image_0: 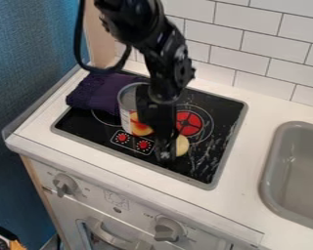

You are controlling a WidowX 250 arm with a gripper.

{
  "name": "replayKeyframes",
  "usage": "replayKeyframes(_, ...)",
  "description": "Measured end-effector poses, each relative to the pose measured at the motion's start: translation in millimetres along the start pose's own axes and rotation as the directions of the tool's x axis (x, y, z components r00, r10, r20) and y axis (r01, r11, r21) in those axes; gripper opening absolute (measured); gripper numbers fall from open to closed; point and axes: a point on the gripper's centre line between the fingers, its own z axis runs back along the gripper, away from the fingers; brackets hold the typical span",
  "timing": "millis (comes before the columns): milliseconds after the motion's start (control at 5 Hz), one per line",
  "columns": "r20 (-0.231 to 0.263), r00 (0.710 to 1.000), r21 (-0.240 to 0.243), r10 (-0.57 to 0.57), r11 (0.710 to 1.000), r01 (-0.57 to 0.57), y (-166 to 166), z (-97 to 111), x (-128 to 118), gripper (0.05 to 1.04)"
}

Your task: Move the egg in front of the tin can

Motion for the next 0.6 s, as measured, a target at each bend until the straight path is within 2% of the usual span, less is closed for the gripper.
replayKeyframes(400,-0.053,0.997,-0.042,0.058,0.997,-0.06,-14,46,1,1.0)
replayKeyframes(600,-0.082,0.992,-0.111,0.095,0.988,-0.104,-23,72,2,1.0)
